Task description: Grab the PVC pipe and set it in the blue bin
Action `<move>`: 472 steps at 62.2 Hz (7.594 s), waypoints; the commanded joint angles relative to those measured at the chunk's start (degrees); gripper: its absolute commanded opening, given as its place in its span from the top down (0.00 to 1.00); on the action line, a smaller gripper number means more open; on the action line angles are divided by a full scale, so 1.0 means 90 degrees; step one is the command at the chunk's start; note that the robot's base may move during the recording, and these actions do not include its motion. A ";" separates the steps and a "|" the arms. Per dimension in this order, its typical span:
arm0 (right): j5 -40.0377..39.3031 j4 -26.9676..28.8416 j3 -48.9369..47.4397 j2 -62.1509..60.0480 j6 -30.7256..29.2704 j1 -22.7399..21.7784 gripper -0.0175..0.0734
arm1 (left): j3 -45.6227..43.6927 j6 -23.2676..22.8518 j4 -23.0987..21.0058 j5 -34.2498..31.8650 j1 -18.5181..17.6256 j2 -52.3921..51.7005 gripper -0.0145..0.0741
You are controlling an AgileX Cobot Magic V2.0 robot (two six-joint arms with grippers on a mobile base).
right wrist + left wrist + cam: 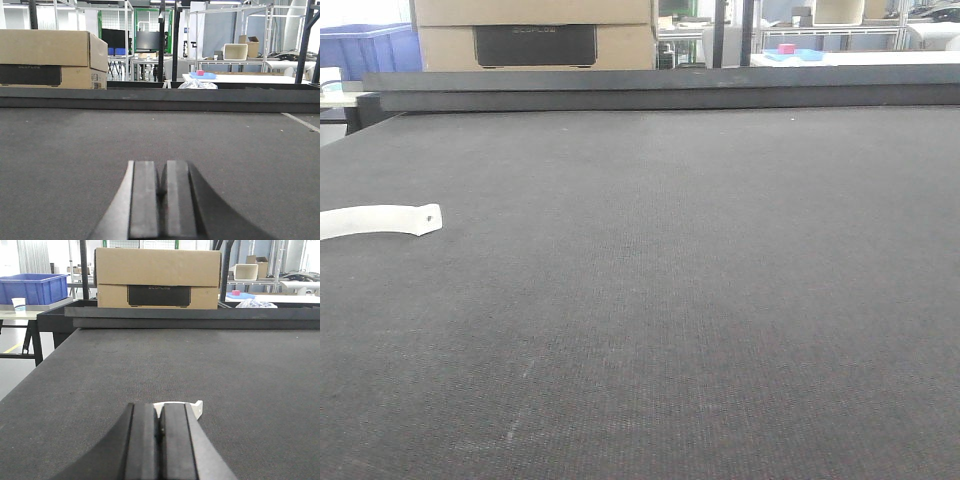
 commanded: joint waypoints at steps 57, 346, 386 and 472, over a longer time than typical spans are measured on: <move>-0.0462 -0.0035 0.0002 -0.0024 -0.0003 -0.0002 0.99 | -0.0014 -0.0006 0.0106 -0.1276 -0.0011 -0.0035 0.96; 0.6864 0.0160 -0.7047 1.0286 0.0273 0.0213 0.98 | -0.6783 -0.0639 -0.0649 0.5468 0.0354 0.8021 0.96; 0.6857 0.0228 -0.7034 0.9353 0.0273 0.0213 0.98 | -0.7786 -0.0317 0.0179 0.6386 0.0701 1.0326 0.96; 0.6614 0.0228 -0.7034 0.9386 0.0273 0.0213 0.99 | -0.7786 -0.0012 -0.0216 0.5972 0.1052 1.1473 0.46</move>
